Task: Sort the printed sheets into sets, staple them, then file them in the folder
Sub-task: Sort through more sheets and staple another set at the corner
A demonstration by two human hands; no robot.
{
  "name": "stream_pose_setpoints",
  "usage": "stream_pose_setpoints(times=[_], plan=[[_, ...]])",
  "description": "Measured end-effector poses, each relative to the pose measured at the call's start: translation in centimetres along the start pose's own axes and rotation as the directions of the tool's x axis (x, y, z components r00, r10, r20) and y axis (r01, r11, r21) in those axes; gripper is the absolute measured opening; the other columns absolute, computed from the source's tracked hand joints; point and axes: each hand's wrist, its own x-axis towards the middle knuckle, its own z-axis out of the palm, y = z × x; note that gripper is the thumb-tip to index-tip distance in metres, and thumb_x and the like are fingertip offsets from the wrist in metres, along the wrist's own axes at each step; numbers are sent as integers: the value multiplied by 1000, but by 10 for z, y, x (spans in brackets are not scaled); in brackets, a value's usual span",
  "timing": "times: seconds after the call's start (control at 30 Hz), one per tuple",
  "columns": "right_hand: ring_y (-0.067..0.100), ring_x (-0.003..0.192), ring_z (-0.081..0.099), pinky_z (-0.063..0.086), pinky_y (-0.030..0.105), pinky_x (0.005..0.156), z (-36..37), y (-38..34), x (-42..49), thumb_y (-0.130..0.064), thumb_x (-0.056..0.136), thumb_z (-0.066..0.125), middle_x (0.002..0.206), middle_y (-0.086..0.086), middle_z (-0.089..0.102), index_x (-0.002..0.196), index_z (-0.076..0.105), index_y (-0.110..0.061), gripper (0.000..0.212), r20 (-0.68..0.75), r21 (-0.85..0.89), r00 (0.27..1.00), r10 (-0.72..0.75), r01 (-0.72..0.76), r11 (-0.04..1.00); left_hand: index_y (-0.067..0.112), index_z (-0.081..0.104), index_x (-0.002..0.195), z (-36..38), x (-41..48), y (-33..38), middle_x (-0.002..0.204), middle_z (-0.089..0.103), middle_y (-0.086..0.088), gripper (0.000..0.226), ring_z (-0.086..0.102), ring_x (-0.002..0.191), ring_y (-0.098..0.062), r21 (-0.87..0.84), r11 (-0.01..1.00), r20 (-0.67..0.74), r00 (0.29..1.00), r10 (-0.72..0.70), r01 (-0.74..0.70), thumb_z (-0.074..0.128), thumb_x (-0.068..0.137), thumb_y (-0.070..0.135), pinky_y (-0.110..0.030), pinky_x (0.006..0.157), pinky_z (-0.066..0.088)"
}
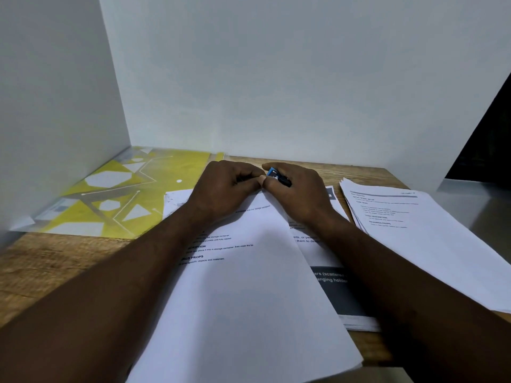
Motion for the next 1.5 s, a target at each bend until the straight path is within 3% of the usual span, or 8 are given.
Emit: stream_pose_setpoints(times=[0.23, 0.37, 0.53, 0.63, 0.73, 1.0, 1.2, 1.5], plan=[[15, 130, 61, 48, 34, 107, -6, -9, -4, -71, 73, 44, 140, -6, 69, 142, 66, -33, 81, 107, -73, 994, 14, -6, 997, 26, 78, 94, 0, 0, -3, 80, 77, 7, 14, 68, 78, -7, 46, 998, -20, 999, 41, -40, 67, 93, 34, -46, 78, 56], [24, 103, 66, 50, 36, 81, -2, -14, -13, -55, 74, 51, 106, -8, 71, 110, 63, -35, 43, 192, -215, 981, -26, 67, 974, 23, 81, 82, -5, 3, -4, 74, 75, 15, 16, 64, 75, 2, -35, 999, -122, 992, -39, 35, 74, 94, 30, -41, 81, 58], [12, 133, 59, 46, 37, 112, -3, -2, -8, -72, 69, 51, 148, -8, 63, 152, 55, -32, 92, 167, -33, 986, 25, -19, 999, 19, 79, 79, -9, 1, -5, 78, 77, 9, 19, 65, 76, -2, -10, 995, -97, 991, -95, 94, 74, 93, 32, -36, 80, 55], [9, 122, 64, 49, 39, 108, -4, 6, -9, -75, 73, 54, 134, -10, 71, 142, 64, -33, 82, 181, 46, 983, 19, -28, 999, 19, 78, 79, -4, 1, -3, 73, 73, 17, 16, 64, 72, 1, -23, 991, -97, 986, -133, 132, 77, 93, 26, -30, 75, 51], [4, 96, 66, 52, 36, 86, -4, 10, -11, -70, 80, 57, 103, -16, 74, 119, 73, -35, 54, 173, 116, 985, 1, -21, 993, 19, 77, 78, 0, 2, -2, 68, 70, 17, 16, 59, 67, 2, -46, 984, -80, 981, -175, 171, 80, 91, 28, -26, 69, 45], [2, 96, 67, 52, 29, 86, -4, 8, -8, -69, 83, 64, 103, -14, 76, 116, 74, -37, 47, 163, 214, 986, 22, -57, 975, 22, 82, 85, -3, 3, -2, 90, 80, -1, 13, 75, 93, -25, -188, 960, -33, 975, -220, 210, 78, 88, 35, -54, 93, 56], [3, 98, 67, 52, 27, 87, -4, 8, -7, -77, 76, 63, 106, -12, 75, 121, 72, -36, 61, 149, 208, 988, 30, -61, 976, 10, 74, 80, -4, 5, -3, 76, 71, -8, 23, 56, 71, -12, -217, 950, -40, 970, -240, 225, 77, 91, 29, -36, 73, 46], [-4, 104, 64, 44, 12, 81, -7, 9, -5, -69, 77, 74, 117, -13, 71, 130, 68, -38, 62, 216, 216, 973, 83, -130, 968, 17, 62, 67, -7, 5, -1, 69, 59, 5, 29, 50, 68, -11, -290, 916, -48, 951, -304, 278, 75, 93, 22, -31, 72, 40]])
